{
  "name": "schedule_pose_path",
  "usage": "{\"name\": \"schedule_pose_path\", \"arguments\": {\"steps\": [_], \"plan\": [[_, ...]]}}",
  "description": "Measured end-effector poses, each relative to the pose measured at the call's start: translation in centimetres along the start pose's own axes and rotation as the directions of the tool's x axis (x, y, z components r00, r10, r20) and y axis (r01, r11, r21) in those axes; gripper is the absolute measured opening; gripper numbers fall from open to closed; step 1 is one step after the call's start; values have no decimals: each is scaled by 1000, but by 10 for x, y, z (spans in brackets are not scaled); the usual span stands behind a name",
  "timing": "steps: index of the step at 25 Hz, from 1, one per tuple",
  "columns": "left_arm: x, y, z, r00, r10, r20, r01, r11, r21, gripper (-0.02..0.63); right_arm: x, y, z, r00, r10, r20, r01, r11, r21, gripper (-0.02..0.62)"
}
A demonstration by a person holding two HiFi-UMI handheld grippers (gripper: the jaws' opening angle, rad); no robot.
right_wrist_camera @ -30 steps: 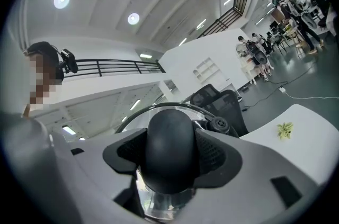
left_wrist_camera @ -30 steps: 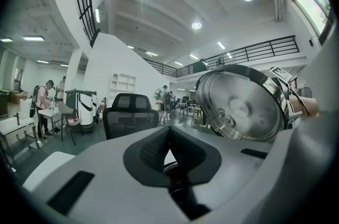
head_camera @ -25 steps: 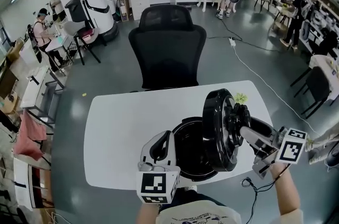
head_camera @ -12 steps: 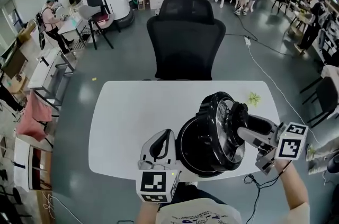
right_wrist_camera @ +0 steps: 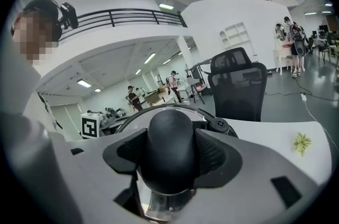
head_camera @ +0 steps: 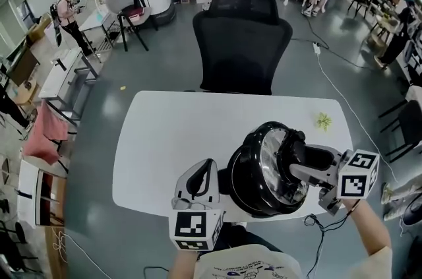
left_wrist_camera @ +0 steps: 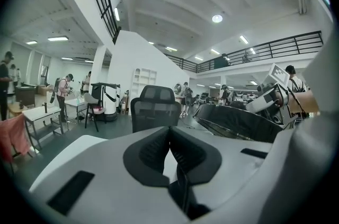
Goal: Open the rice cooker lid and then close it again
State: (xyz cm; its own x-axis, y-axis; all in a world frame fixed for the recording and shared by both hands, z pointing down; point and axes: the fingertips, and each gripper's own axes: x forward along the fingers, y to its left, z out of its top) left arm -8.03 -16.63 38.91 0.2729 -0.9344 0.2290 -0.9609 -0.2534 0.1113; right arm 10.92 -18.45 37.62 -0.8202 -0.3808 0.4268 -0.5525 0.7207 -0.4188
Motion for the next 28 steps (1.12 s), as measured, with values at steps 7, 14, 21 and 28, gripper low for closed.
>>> {"name": "schedule_pose_path", "arguments": {"steps": [7, 14, 21, 28], "plan": [[-1, 11, -6, 1000, 12, -8, -12, 1000, -10, 14, 17, 5, -10, 997, -9, -79, 3, 997, -77, 293], [3, 15, -9, 1000, 13, -22, -13, 1000, -16, 14, 31, 6, -15, 987, -41, -154, 14, 985, -172, 293], [6, 20, -11, 999, 13, -30, -13, 1000, -21, 14, 46, 11, -22, 970, -87, -226, 18, 956, -293, 293], [5, 27, -21, 999, 21, -34, -22, 1000, -18, 14, 57, 14, -39, 954, -123, -274, 12, 928, -374, 295]]}}
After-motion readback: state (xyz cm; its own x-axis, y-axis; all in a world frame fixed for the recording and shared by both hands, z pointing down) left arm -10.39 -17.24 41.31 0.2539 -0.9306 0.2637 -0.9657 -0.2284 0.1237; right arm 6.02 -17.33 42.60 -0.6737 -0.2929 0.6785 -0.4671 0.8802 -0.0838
